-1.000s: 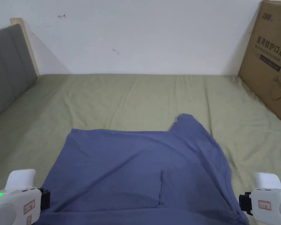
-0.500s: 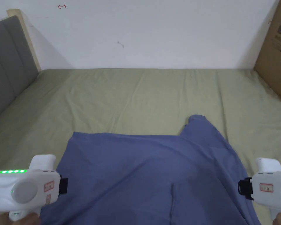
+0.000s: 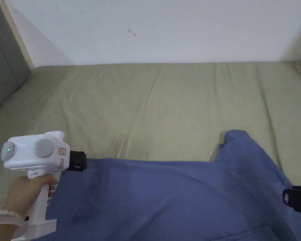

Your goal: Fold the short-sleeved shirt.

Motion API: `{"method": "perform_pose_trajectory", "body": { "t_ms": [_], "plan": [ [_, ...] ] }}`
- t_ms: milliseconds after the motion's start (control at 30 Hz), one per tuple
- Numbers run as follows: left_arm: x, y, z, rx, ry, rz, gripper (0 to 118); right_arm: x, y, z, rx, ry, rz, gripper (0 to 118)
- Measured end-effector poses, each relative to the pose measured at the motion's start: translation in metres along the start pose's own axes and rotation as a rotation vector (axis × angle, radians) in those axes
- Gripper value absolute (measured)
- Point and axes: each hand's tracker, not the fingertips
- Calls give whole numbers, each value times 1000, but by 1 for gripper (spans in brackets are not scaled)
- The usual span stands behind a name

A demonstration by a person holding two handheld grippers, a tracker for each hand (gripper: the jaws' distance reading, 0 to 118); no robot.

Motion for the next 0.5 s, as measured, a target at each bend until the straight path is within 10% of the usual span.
{"method": "perform_pose_trajectory", "body": {
  "t_ms": [233,333,500],
  "plan": [
    [2,1,-37,-62,14,40,87,14,-16,-12,-48,-33,-5,1],
    [9,-4,-18,47,67,-47,1,16,-23,-15,-61,-34,-13,1],
    [23,-4,-19,4,56,-67,1,25,-26,-16,-74,-22,-35,1]
  ]
}}
